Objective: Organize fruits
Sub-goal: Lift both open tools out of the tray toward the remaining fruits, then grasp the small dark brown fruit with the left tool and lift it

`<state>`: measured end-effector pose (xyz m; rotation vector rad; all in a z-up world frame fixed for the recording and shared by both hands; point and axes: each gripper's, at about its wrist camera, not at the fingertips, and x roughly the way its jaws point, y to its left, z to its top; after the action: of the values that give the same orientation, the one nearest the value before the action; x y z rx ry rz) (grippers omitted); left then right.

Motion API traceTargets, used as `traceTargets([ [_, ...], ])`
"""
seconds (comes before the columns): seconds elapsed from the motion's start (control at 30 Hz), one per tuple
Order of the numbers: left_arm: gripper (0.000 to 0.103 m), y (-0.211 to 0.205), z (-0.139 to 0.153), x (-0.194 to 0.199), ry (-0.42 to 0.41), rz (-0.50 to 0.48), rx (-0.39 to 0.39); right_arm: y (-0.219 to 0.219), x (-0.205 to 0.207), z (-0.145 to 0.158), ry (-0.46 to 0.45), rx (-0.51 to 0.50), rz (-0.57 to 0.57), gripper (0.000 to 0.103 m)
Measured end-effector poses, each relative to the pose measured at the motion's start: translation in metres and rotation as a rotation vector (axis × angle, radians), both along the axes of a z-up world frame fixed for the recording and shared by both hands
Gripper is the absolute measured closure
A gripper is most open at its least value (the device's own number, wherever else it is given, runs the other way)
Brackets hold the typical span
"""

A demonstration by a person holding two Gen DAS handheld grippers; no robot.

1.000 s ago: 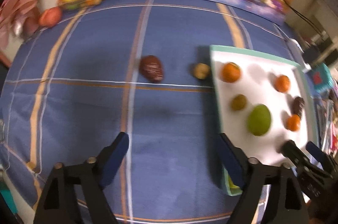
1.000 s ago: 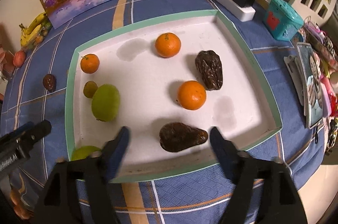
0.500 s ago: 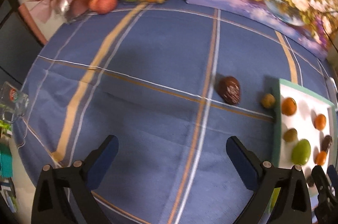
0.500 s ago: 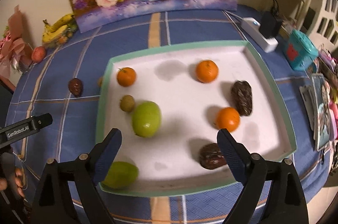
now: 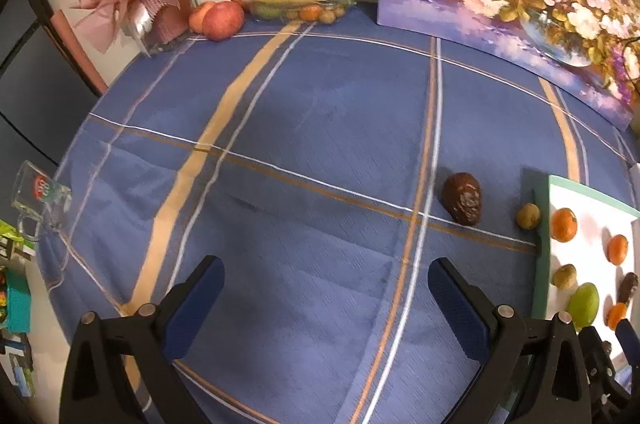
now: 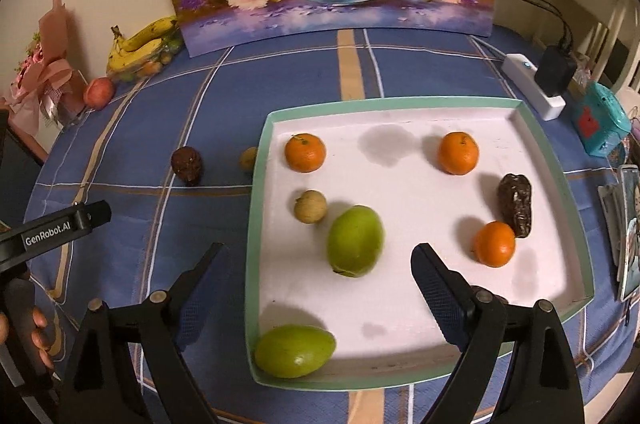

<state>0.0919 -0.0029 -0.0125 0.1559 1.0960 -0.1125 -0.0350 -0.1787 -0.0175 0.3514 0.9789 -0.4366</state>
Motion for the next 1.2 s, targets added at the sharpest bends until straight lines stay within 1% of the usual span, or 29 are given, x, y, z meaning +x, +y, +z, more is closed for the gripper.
traceTargets([
  [0.07, 0.000, 0.000, 0.000, 0.002, -0.007, 0.002, 0.014, 0.000, 0.003, -0.001, 0.013, -0.004, 0.001, 0.011],
  [0.27, 0.000, -0.002, 0.007, 0.012, -0.030, 0.009, -0.031, -0.003, 0.009, 0.002, -0.035, 0.031, 0.008, 0.011],
  [0.4, 0.000, -0.005, 0.007, 0.019, -0.036, -0.022, -0.095, -0.004, 0.017, 0.005, -0.053, 0.030, 0.020, 0.011],
  [0.5, 0.000, -0.011, 0.005, 0.023, -0.038, -0.041, -0.107, -0.006, 0.024, 0.005, -0.052, 0.025, 0.020, 0.011],
  [0.67, 0.000, -0.021, 0.002, 0.035, -0.042, -0.067, -0.125, -0.012, 0.037, 0.009, -0.077, 0.035, 0.022, 0.011],
  [0.77, 0.000, -0.027, -0.004, 0.044, -0.023, -0.081, -0.131, -0.013, 0.045, 0.015, -0.087, 0.011, 0.030, 0.011],
  [0.83, 0.000, -0.032, -0.007, 0.049, -0.009, -0.101, -0.158, -0.014, 0.050, 0.018, -0.095, -0.004, 0.032, 0.011],
  [0.93, 0.000, -0.040, -0.012, 0.054, 0.017, -0.119, -0.190, -0.020, 0.056, 0.018, -0.095, -0.001, 0.029, 0.011],
  [1.03, 0.001, -0.050, -0.017, 0.057, 0.031, -0.133, -0.182, -0.027, 0.062, 0.013, -0.085, 0.012, 0.019, 0.012],
  [1.07, 0.002, -0.054, -0.020, 0.058, 0.037, -0.143, -0.181, -0.028, 0.063, 0.011, -0.082, 0.018, 0.015, 0.014],
  [1.13, 0.004, -0.062, -0.025, 0.059, 0.059, -0.162, -0.195, -0.033, 0.067, 0.007, -0.074, 0.031, 0.011, 0.025],
  [1.17, 0.008, -0.065, -0.028, 0.059, 0.070, -0.168, -0.206, -0.034, 0.068, 0.005, -0.068, 0.034, 0.009, 0.034],
  [1.2, 0.013, -0.068, -0.030, 0.059, 0.081, -0.173, -0.213, -0.035, 0.070, 0.003, -0.064, 0.037, 0.009, 0.037],
])
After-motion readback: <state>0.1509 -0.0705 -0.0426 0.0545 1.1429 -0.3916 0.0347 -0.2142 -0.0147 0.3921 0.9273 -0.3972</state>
